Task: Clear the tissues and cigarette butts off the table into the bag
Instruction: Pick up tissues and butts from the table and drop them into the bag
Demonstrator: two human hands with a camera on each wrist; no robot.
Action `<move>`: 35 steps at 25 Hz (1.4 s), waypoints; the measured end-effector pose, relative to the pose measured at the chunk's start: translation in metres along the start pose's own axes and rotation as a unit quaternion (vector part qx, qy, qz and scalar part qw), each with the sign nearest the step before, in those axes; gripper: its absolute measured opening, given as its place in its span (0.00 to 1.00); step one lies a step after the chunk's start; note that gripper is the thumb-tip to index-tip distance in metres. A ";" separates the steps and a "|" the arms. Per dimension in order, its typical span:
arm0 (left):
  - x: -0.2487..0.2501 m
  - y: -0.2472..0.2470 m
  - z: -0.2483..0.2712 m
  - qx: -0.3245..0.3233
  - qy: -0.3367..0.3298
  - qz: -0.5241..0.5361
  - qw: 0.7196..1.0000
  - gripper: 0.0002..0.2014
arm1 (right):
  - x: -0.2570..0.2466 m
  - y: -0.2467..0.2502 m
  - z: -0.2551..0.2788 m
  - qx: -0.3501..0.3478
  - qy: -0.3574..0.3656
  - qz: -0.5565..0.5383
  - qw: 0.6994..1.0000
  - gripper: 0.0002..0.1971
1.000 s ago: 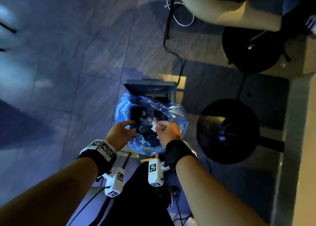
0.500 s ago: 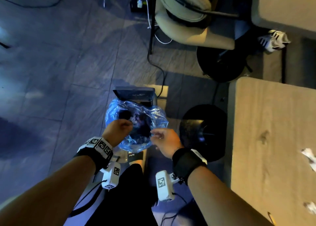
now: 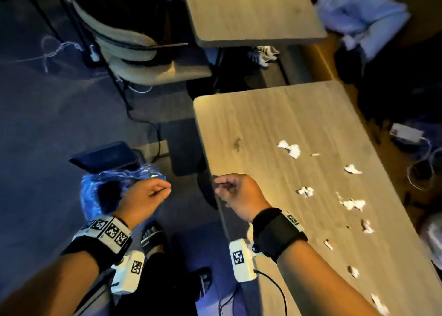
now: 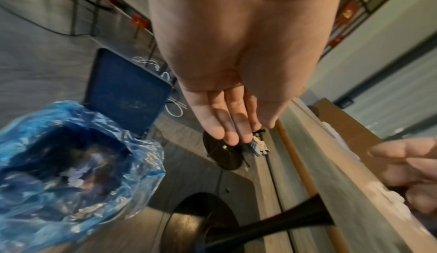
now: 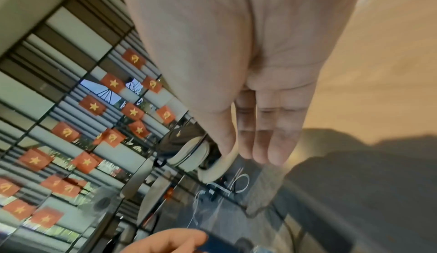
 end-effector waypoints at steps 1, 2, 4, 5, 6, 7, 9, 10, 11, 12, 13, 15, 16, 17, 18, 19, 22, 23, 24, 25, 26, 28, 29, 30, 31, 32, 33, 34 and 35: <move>0.001 0.003 0.006 0.012 0.002 -0.014 1.000 0.07 | 0.004 0.008 0.005 0.020 -0.003 0.031 0.999 0.08; 0.007 0.002 0.008 0.020 -0.004 -0.014 1.000 0.07 | 0.011 0.021 0.013 0.045 -0.006 0.069 0.997 0.08; 0.035 -0.025 0.003 0.000 -0.028 -0.045 0.999 0.06 | 0.040 0.063 0.036 0.146 -0.035 0.142 0.978 0.08; 0.051 -0.041 0.000 -0.014 -0.041 -0.065 0.997 0.06 | 0.058 0.083 0.043 0.193 -0.058 0.167 0.965 0.09; 0.063 -0.056 -0.007 -0.025 -0.056 -0.077 0.995 0.05 | 0.074 0.100 0.048 0.227 -0.083 0.180 0.953 0.11; 0.077 -0.070 -0.014 -0.032 -0.069 -0.093 0.993 0.04 | 0.089 0.113 0.051 0.249 -0.104 0.193 0.943 0.14; 0.102 -0.096 -0.025 -0.030 -0.078 -0.136 0.987 0.06 | 0.109 0.127 0.049 0.256 -0.132 0.203 0.936 0.15; 0.111 -0.106 -0.030 -0.025 -0.078 -0.164 0.983 0.08 | 0.114 0.127 0.044 0.252 -0.136 0.207 0.935 0.11; 0.120 -0.113 -0.036 -0.017 -0.073 -0.194 0.978 0.09 | 0.116 0.125 0.038 0.242 -0.135 0.213 0.937 0.07; 0.130 -0.121 -0.042 -0.012 -0.076 -0.220 0.973 0.11 | 0.118 0.123 0.032 0.234 -0.132 0.222 0.937 0.05; 0.142 -0.128 -0.049 -0.011 -0.078 -0.238 0.968 0.12 | 0.120 0.122 0.028 0.231 -0.125 0.226 0.938 0.04; 0.163 -0.142 -0.067 -0.016 -0.085 -0.259 0.962 0.16 | 0.126 0.121 0.023 0.229 -0.114 0.230 0.939 0.07; 0.174 -0.149 -0.077 -0.017 -0.088 -0.271 0.958 0.18 | 0.129 0.120 0.023 0.225 -0.110 0.237 0.939 0.08; 0.185 -0.155 -0.088 -0.014 -0.090 -0.288 0.953 0.19 | 0.130 0.119 0.025 0.222 -0.101 0.248 0.938 0.09; 0.195 -0.162 -0.099 -0.011 -0.094 -0.305 0.948 0.21 | 0.132 0.117 0.027 0.221 -0.095 0.260 0.935 0.09; 0.205 -0.167 -0.108 -0.007 -0.099 -0.321 0.942 0.22 | 0.131 0.116 0.029 0.218 -0.090 0.270 0.933 0.09; 0.228 -0.187 -0.137 -0.011 -0.126 -0.365 0.922 0.26 | 0.127 0.120 0.034 0.199 -0.081 0.297 0.930 0.10; 0.231 -0.192 -0.145 -0.017 -0.134 -0.378 0.916 0.27 | 0.123 0.123 0.035 0.184 -0.079 0.301 0.932 0.10; 0.232 -0.197 -0.154 -0.023 -0.139 -0.389 0.910 0.28 | 0.120 0.125 0.035 0.172 -0.079 0.306 0.933 0.11; 0.231 -0.201 -0.161 -0.027 -0.140 -0.399 0.906 0.28 | 0.117 0.127 0.034 0.162 -0.080 0.310 0.934 0.12; 0.229 -0.205 -0.167 -0.030 -0.142 -0.408 0.901 0.28 | 0.114 0.128 0.034 0.151 -0.084 0.311 0.934 0.12; 0.224 -0.211 -0.175 -0.029 -0.159 -0.426 0.890 0.24 | 0.109 0.127 0.032 0.135 -0.097 0.314 0.935 0.13; 0.223 -0.212 -0.178 -0.028 -0.176 -0.436 0.882 0.20 | 0.107 0.127 0.031 0.129 -0.105 0.320 0.933 0.13; 0.221 -0.214 -0.181 -0.033 -0.189 -0.453 0.871 0.15 | 0.106 0.126 0.029 0.127 -0.112 0.322 0.931 0.14; 0.220 -0.214 -0.184 -0.043 -0.195 -0.469 0.860 0.12 | 0.105 0.126 0.028 0.123 -0.118 0.323 0.931 0.14; 0.217 -0.213 -0.187 -0.054 -0.195 -0.477 0.855 0.11 | 0.104 0.126 0.029 0.120 -0.120 0.324 0.931 0.15; 0.216 -0.212 -0.189 -0.062 -0.190 -0.478 0.856 0.12 | 0.103 0.126 0.030 0.118 -0.120 0.323 0.931 0.15; 0.213 -0.209 -0.191 -0.069 -0.180 -0.467 0.863 0.12 | 0.101 0.126 0.030 0.121 -0.121 0.317 0.933 0.15; 0.211 -0.206 -0.190 -0.072 -0.170 -0.443 0.877 0.12 | 0.101 0.126 0.029 0.123 -0.124 0.310 0.934 0.15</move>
Point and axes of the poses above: each hand's wrist, its own z-axis away from the middle knuckle, its own y-axis out of the back of the hand, x = y × z, the point moved 1 cm from there along -z, towards the middle knuckle, and after that the axes turned 8 degrees about -x, right-handed, at the moved point
